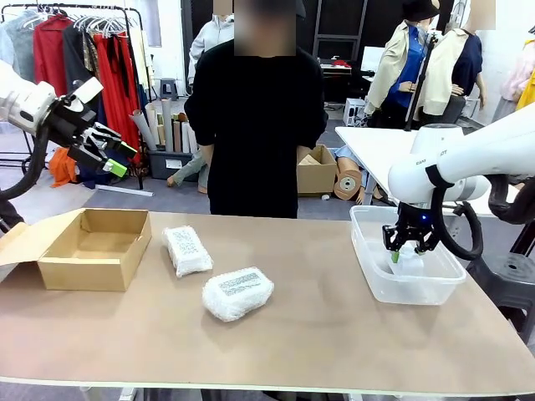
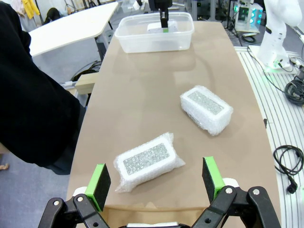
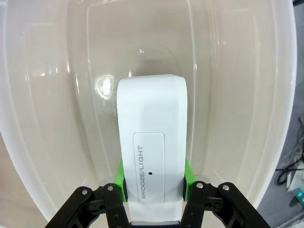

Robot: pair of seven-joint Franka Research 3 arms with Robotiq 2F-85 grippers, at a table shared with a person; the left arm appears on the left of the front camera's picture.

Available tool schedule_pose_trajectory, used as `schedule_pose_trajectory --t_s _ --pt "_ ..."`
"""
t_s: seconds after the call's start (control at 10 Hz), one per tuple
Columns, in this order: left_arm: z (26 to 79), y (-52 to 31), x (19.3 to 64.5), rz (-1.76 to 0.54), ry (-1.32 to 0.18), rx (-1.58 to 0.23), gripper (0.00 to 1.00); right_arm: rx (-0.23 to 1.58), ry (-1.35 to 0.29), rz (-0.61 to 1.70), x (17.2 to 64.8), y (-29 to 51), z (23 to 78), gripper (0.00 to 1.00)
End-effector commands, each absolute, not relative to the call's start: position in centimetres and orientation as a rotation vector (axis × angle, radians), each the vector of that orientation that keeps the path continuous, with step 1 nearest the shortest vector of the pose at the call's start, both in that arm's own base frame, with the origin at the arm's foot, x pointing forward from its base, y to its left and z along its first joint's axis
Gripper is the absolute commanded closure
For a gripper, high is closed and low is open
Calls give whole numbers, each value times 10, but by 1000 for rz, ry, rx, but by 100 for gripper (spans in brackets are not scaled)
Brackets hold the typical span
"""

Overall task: Separate and place wrapped and unwrapped clocks.
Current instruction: If the picked Digital clock is wrapped, place it in the Package Box ; if not, place it in the Organizing box.

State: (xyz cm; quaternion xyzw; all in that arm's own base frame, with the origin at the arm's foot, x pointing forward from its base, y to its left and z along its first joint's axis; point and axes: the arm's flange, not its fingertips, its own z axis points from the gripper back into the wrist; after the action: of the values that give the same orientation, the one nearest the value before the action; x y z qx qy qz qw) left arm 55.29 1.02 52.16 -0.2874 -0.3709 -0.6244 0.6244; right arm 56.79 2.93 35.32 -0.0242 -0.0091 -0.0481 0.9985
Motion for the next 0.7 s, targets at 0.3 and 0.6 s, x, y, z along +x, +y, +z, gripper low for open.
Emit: schedule_pose_trajectory --t_s 0.3,0.6 --pt "523 11 551 -1436 -850 -656 0 -31 -32 -122 563 37 348 100" --pt "523 11 551 -1436 -850 -656 0 -28 -17 -125 563 38 347 81"
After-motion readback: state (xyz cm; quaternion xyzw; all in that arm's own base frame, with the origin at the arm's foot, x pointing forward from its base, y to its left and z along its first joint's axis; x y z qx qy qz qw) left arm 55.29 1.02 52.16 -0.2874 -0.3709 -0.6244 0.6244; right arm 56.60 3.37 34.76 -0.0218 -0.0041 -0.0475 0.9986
